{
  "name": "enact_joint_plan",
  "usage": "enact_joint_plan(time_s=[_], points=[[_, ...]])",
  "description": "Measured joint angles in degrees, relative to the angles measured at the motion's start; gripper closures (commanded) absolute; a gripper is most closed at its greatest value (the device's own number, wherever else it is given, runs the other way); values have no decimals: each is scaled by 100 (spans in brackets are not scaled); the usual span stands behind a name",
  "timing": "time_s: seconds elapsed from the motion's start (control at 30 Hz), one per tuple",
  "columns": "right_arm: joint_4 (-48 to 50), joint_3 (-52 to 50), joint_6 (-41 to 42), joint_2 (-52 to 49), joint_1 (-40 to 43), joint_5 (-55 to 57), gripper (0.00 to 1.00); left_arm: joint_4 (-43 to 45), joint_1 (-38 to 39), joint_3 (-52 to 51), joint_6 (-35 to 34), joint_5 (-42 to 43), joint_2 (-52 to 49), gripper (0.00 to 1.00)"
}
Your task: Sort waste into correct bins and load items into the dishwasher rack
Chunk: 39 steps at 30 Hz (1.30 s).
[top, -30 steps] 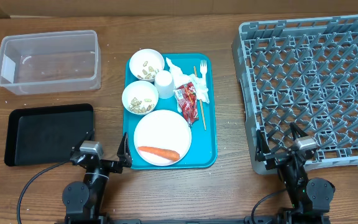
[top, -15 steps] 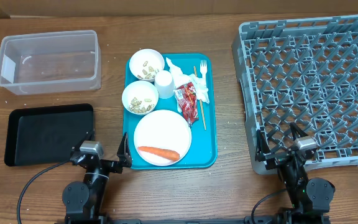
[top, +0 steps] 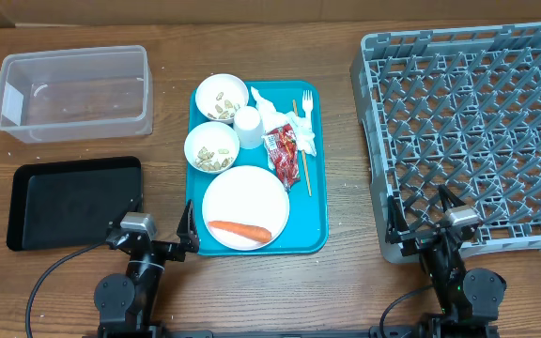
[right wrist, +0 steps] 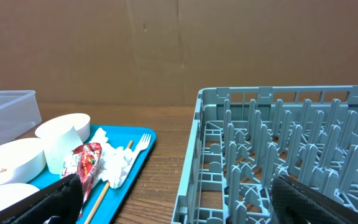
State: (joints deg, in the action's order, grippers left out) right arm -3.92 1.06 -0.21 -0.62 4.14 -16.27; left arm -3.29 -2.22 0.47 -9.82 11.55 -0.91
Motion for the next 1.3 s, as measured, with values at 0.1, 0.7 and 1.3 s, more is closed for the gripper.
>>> enact_joint_plan(time_s=[0.1, 0.7, 1.3], points=[[-4, 0, 0, 0, 0, 0, 0, 0, 0, 0, 0, 0, 0, 0], [0, 0, 0, 0, 0, 2, 0, 695, 0, 96, -2142, 2024, 4, 0], [4, 0, 2, 4, 0, 0, 0, -2800, 0, 5160, -1178, 3589, -4680, 0]])
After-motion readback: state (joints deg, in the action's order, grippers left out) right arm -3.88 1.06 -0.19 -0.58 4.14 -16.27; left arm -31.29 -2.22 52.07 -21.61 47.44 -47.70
